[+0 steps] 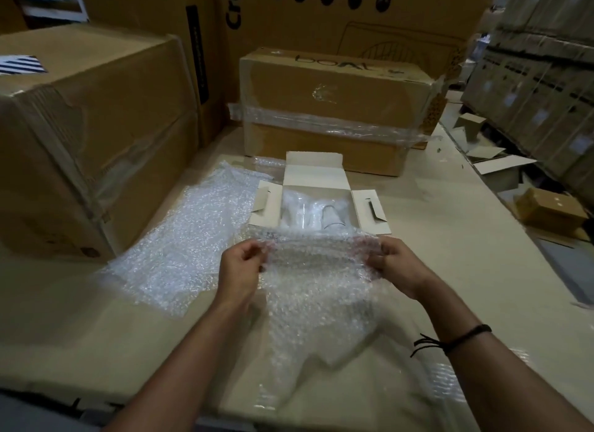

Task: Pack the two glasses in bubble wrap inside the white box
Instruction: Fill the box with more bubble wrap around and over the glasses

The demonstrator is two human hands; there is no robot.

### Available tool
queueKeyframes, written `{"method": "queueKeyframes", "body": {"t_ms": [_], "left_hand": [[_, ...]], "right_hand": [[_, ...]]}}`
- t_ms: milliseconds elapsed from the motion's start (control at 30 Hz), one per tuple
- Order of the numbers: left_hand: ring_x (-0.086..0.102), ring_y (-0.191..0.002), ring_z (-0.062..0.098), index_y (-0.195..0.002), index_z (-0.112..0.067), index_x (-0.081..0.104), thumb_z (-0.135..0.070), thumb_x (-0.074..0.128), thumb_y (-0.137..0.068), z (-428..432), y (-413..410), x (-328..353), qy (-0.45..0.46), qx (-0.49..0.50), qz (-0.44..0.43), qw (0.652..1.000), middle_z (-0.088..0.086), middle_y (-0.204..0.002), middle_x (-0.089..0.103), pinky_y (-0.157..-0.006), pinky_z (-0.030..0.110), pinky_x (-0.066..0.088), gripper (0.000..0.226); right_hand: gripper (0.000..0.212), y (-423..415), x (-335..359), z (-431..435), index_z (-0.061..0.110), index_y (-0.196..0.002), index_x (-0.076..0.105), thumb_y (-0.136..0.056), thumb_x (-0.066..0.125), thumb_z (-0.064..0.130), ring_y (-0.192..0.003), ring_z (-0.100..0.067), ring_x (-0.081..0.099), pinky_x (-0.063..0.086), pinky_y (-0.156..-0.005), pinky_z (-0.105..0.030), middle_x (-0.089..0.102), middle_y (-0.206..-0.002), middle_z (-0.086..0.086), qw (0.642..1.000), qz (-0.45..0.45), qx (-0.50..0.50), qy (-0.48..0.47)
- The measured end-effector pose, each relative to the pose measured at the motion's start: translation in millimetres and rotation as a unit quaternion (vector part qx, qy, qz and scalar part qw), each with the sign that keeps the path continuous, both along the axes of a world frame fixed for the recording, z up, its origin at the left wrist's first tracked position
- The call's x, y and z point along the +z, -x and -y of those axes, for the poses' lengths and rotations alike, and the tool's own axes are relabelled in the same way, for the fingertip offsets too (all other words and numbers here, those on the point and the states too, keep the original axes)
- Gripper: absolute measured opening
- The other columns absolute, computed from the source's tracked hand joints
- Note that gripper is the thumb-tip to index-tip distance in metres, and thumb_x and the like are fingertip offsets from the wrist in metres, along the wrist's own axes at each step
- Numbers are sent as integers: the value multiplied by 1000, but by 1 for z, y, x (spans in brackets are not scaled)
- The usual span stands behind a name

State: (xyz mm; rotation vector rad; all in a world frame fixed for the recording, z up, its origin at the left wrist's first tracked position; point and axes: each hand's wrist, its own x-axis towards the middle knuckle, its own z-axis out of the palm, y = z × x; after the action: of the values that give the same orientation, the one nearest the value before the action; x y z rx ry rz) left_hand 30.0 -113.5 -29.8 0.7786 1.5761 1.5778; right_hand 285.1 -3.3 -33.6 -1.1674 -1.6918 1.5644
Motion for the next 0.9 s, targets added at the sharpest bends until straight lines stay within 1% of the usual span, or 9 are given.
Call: {"method": "queueKeyframes", "body": {"t_ms": [167, 267, 367, 533, 633, 700, 800, 867, 900], "left_hand": [[57, -74, 18, -87, -18, 72, 4, 56, -93, -14, -7, 17, -72, 29, -5, 997, -1, -84, 71, -61, 31, 47, 27], [54, -72, 21, -86, -20, 71, -4, 57, -95, -24, -5, 27, -89, 77, 33, 992, -4, -84, 73, -64, 37, 48, 22], [56, -80, 23, -86, -19, 69, -3, 55, -96, -29, 3, 22, -57, 119, 54, 990, -3, -85, 73, -82, 52, 53, 22], [56, -72, 15, -100, -6, 65, 5, 52, -94, -26, 14, 17, -53, 150, 107, 981, 6, -87, 66, -80, 39, 54, 19], [56, -59, 16, -109, -10, 63, 12, 51, -88, -12, 23, 15, -70, 124, 138, 980, 9, -83, 60, -65, 34, 56, 33], [56, -58, 18, -120, -13, 58, 15, 46, -86, 3, 25, 7, -52, 82, 134, 986, 10, -83, 57, -57, 32, 52, 46], [58, -60, 21, -119, -16, 56, 7, 50, -90, 25, 12, -9, 3, -2, 131, 991, 11, -82, 57, -49, 30, 51, 37], [58, -58, 22, -115, -10, 58, -11, 63, -88, 33, -2, -19, 30, -37, 160, 986, 10, -77, 57, -46, 30, 51, 28], [57, -57, 22, -115, -8, 58, -21, 67, -83, 34, -8, -23, 38, -38, 169, 984, 9, -73, 57, -45, 29, 50, 36]], "right_hand": [[26, -16, 14, -8, 3, -112, 64, -87, 62, -1, -92, -22, 67, 55, -70, -30, 72, -109, -12, 989, -139, 3, 59], [67, -26, 11, -12, 8, -128, 58, -69, 85, 22, -101, -28, 66, 57, -78, -38, 65, -125, -17, 978, -129, 104, 123], [81, -27, -9, -2, 2, -129, 53, -59, 92, 19, -104, -33, 66, 57, -83, -37, 65, -121, -22, 974, -67, 151, 153], [9, -15, -19, 25, -1, -90, 67, -84, 65, -7, -71, -20, 64, 52, -64, -28, 67, -81, -14, 980, 48, 188, 46], [16, -25, -14, 12, -1, -91, 60, -87, 51, -14, -56, -19, 55, 50, -51, -31, 55, -73, -13, 979, -65, 86, 176], [21, -41, -10, -2, 1, -98, 59, -80, 59, -10, -49, -18, 48, 48, -44, -27, 48, -69, -11, 968, -86, 56, 231], [19, -61, -4, -19, 3, -94, 62, -80, 56, -9, -39, -13, 42, 36, -36, -19, 43, -64, -11, 966, 51, 84, 238], [20, -66, -2, -27, 4, -94, 67, -85, 54, -7, -37, -12, 39, 33, -37, -18, 46, -63, -12, 952, 179, 122, 217], [18, -66, 0, -29, 5, -94, 68, -84, 55, -5, -38, -13, 39, 33, -38, -19, 49, -66, -14, 943, 225, 139, 203]]}}
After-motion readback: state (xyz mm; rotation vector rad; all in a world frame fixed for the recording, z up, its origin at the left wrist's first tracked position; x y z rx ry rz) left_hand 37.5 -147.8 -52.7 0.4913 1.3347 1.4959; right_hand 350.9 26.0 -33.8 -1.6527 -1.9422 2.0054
